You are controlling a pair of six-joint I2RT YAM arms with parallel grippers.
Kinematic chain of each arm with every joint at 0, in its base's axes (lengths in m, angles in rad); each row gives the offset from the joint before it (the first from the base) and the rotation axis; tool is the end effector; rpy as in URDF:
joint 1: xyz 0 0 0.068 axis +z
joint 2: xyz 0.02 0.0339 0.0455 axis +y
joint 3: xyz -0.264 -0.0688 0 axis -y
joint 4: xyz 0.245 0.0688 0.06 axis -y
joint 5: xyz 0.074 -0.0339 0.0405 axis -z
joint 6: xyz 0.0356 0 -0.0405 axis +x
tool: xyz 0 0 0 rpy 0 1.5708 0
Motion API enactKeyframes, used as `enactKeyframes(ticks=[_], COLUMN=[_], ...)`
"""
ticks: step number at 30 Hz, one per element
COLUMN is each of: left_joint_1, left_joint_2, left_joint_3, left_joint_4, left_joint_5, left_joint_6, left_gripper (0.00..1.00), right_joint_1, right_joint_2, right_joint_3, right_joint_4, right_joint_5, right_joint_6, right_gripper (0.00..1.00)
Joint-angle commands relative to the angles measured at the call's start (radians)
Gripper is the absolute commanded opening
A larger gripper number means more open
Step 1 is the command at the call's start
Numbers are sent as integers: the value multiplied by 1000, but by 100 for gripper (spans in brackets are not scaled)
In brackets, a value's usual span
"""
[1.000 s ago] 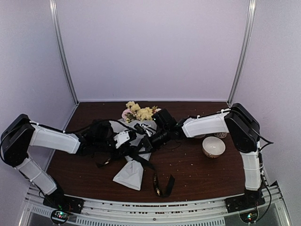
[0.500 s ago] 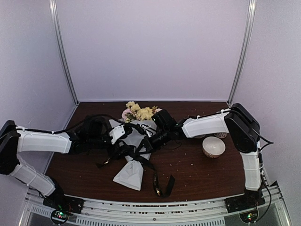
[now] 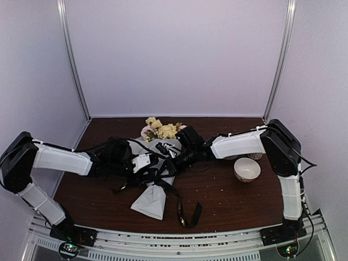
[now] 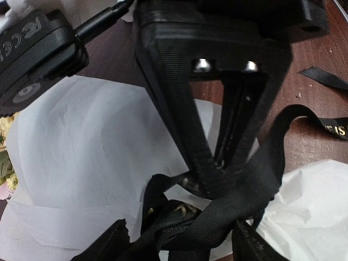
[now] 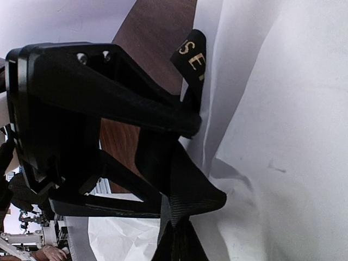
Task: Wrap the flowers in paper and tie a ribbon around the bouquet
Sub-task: Cross the half-tied ribbon over the folded bouquet.
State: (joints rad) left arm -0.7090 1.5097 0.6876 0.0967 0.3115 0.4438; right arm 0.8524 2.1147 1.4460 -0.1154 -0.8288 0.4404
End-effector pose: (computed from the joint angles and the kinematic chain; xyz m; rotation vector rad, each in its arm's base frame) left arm 0.2171 -0.2006 0.1668 1.3881 1.8378 -0.4942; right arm 0.2800 0.3602 0.1653 -0.9831 2.4152 1.5419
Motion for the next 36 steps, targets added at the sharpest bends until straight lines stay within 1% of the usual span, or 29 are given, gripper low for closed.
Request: enactKeyframes(ticks=[1,4,7,11,14,17,20,25,29,32,34,36], left_joint_1=[-3,-3,-3,-3,-3,-3,-3,-3,-3,-3,-4,-4], left_joint_2=[57,73,71,64,53,49,54,70,91,96,93,94], left_joint_3=[59,58,43,33,21,14,14,14,17,16,16,19], left_joint_4=[100,125,157,163,172,182,192,220,218,204,199,197], left_joint_5=[-51,-27,-17,-5,-4,-16,-24,-14,-3,-1,0,-2], left_joint_6=[1,-30,-52,-76,-90,-106,-117,-156,-171,-173,-173,-173], left_gripper=[59,47,39,33,27,16,0,0,0,0,0,0], right_joint_1=[-4,-4,-4,-4,-6,-7,-4,2,-3,-43,-79,-105], right_joint_2=[-51,-55,-57,-65,-91,-111,-119,-128,-148,-178,-199,-206], right_joint_3=[-11,-13,-13,-13,-26,-40,-52,-70,-89,-127,-162,-178], right_joint_4=[13,12,10,5,-11,-22,-30,-14,12,22,62,89], right_joint_5=[12,11,10,17,50,65,54,0,-51,-23,-22,-22], right_joint_6=[0,0,0,-2,-12,-20,-28,-34,-27,-12,19,41], right_gripper=[2,3,3,3,2,2,2,4,19,31,35,35])
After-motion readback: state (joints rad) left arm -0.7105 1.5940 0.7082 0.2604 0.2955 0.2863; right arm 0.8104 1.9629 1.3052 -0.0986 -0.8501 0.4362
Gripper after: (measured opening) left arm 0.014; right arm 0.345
